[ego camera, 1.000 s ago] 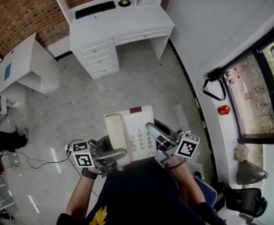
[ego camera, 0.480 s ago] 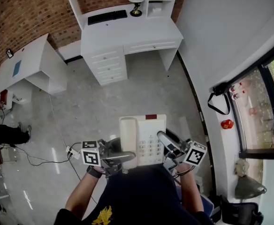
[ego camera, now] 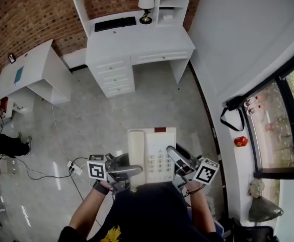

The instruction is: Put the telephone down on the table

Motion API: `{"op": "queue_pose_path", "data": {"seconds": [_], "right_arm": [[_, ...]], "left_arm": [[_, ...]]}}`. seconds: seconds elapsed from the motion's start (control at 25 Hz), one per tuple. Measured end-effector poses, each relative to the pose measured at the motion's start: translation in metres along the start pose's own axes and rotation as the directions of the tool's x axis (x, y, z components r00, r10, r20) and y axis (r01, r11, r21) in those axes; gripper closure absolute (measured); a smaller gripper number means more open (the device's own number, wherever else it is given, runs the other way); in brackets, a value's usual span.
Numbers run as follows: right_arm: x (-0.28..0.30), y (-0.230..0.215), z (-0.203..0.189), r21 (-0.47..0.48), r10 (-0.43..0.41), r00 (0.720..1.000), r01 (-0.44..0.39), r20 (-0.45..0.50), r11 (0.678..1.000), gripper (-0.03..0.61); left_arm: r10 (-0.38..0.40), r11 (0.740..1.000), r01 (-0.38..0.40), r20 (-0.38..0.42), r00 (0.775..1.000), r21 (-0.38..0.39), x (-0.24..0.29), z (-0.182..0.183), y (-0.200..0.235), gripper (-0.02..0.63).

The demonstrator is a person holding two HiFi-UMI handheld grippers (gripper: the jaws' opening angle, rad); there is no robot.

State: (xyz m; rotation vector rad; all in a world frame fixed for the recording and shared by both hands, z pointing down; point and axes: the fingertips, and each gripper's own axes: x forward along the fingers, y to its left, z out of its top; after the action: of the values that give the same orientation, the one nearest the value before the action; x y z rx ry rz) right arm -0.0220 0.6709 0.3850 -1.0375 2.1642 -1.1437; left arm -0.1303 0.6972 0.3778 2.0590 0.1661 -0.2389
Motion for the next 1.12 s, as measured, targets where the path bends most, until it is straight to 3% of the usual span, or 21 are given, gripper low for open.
{"op": "queue_pose_path", "data": {"seconds": [0.4,0.64,0.88,1.12], "right_arm": [[-0.039,-0.028,0.05,-0.004,0.047,0.998,-0.047,-0.028,0.999,0.391],[-0.029,-0.047,0.064,0.024,0.05,0.998,-0.049,-0.023,0.998,0.39],[0.018,-0.071,0.078,-0.004,0.028,0.996,-0.029,-0.081,1.0,0.344],[0.085,-0.102,0.127,0.023,0.004,0.999,-0.003,-0.046,1.0,0.356]], "left_arm": [[0.014,1.0,-0.015,0.06,0.998,0.027,0.069,-0.008,0.012,0.192],[0.031,0.999,-0.032,0.054,0.998,0.015,0.077,0.006,0.03,0.192],[0.044,0.997,-0.045,0.012,0.999,0.06,0.084,0.05,0.062,0.192],[0.006,0.999,-0.006,-0.004,1.0,0.048,0.086,0.132,0.106,0.193]]}}
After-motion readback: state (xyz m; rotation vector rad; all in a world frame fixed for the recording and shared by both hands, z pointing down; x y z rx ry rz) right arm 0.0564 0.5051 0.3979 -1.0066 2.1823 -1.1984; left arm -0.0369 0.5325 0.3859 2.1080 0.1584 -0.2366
